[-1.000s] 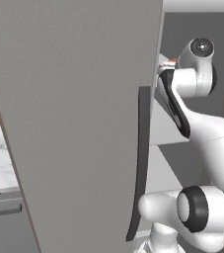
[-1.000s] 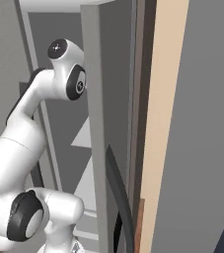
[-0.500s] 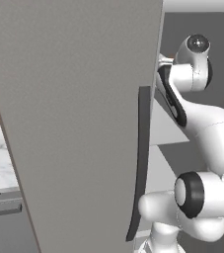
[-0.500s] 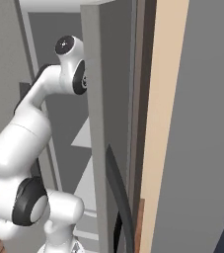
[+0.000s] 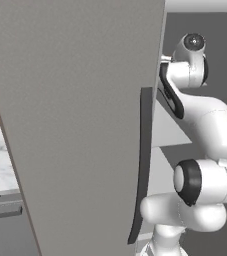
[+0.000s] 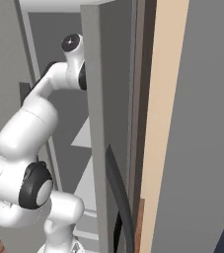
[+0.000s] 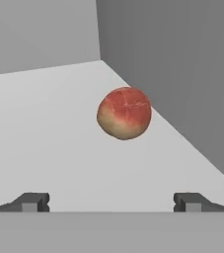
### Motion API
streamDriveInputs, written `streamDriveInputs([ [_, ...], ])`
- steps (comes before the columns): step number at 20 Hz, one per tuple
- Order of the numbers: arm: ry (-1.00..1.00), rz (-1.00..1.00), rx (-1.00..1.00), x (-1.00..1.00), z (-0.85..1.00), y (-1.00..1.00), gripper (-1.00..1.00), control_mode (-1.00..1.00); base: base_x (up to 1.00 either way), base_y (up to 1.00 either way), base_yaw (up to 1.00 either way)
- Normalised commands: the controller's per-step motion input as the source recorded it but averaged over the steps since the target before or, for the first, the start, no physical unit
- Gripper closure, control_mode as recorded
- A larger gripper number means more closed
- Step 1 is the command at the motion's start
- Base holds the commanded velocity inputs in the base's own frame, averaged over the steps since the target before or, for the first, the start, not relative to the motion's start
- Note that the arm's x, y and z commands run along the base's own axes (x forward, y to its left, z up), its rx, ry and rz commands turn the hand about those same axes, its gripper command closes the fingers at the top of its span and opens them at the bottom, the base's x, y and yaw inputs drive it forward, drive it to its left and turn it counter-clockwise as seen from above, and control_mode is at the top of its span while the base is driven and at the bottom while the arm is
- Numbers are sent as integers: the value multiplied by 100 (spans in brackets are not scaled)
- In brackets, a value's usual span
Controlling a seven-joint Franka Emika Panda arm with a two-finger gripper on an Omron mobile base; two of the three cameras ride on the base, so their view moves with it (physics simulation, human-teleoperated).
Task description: Take the steak, potato, and peach from the freezer and place them in the bowl on the counter.
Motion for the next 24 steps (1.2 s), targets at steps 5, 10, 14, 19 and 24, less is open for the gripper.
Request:
streamDriveInputs([
  [5, 0, 0, 0, 30, 0, -5, -100, -100, 0, 0, 0],
  [10, -3, -5, 0, 18, -10, -11, -100, -100, 0, 0, 0],
  [14, -1, -10, 0, 30, -1, -14, -100, -100, 0, 0, 0],
  [19, 0, -9, 0, 31, -1, -9, -100, -100, 0, 0, 0],
  [24, 0, -8, 0, 27, 0, -2, -100, -100, 0, 0, 0],
])
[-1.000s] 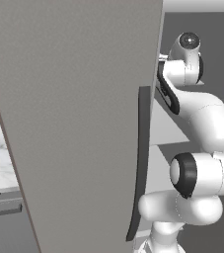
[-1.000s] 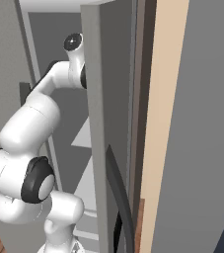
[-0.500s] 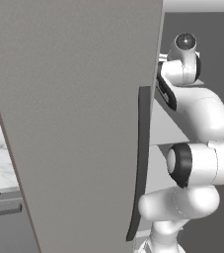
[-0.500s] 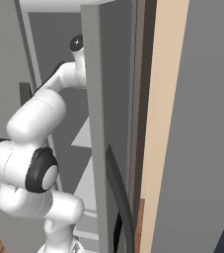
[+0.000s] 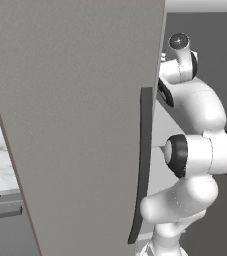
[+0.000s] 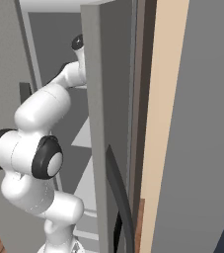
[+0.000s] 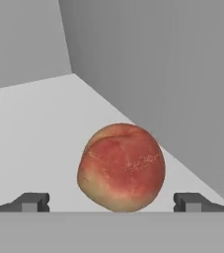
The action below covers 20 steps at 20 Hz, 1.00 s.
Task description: Take the steak, potato, and peach from the freezer and place them in the bowl on the counter.
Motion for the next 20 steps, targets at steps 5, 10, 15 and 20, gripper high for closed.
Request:
streamDriveInputs([
  [5, 0, -8, 0, 19, 0, -1, -100, -100, 0, 0, 0],
  [10, 0, -6, 0, 9, 0, -9, -100, -100, 0, 0, 0],
  [15, 2, -3, 0, 1, 0, -17, -100, -100, 0, 0, 0],
  [20, 1, -1, 0, 0, 0, -15, -100, -100, 0, 0, 0],
])
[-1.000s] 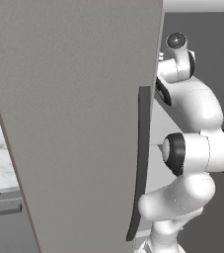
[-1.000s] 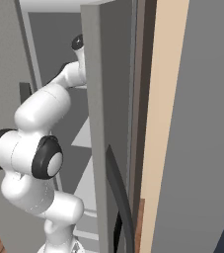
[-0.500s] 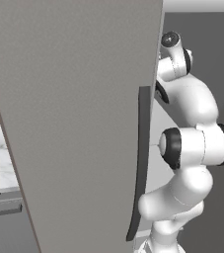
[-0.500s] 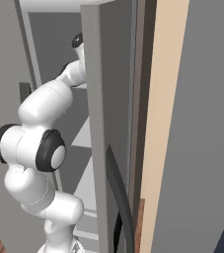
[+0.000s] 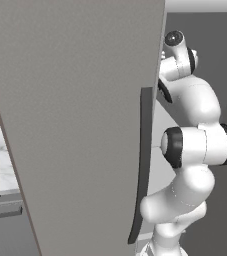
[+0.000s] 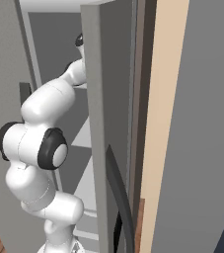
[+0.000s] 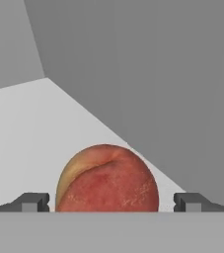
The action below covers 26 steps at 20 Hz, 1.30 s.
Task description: Take the steak, potato, and peach from the freezer and place them in the bowl on the counter.
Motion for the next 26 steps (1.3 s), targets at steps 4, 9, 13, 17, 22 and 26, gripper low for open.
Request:
streamDriveInputs([
  [4, 1, -1, 0, 0, 0, -10, -100, -100, 0, 0, 0],
  [9, 0, -1, 0, 0, 0, -2, 100, -100, 0, 0, 0],
  [13, 0, 0, 0, 0, 0, 0, 100, -100, 0, 0, 0],
  [17, 0, 0, 0, 0, 0, 0, 100, -100, 0, 0, 0],
  [22, 0, 1, 0, -6, 0, 0, 100, -100, 0, 0, 0],
  [26, -2, 8, 0, -21, 0, 0, 100, -100, 0, 0, 0],
])
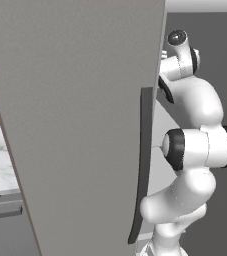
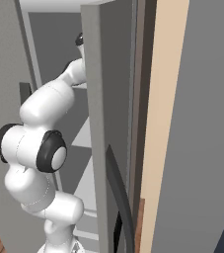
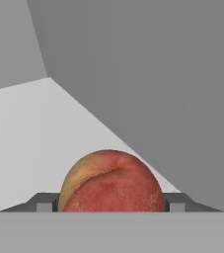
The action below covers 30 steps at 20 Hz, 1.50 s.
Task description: Take the steak, potato, and peach from the freezer and place them in the bowl on the counter.
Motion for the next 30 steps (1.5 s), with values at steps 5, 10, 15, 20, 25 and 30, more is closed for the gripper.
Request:
streamDriveInputs([
  [5, 0, 8, 0, -14, 0, 2, 100, -100, 0, 0, 0],
  [10, 0, 7, 0, -18, 0, 9, 100, -100, 0, 0, 0],
  [15, -1, 8, 0, -12, 3, 25, 100, -100, 0, 0, 0],
  [20, 0, 11, 0, -15, 6, 14, 100, -100, 0, 0, 0],
  [25, 0, 15, 0, -30, 9, 0, 100, -100, 0, 0, 0],
  [30, 0, 15, 0, -54, 17, 0, 100, -100, 0, 0, 0],
])
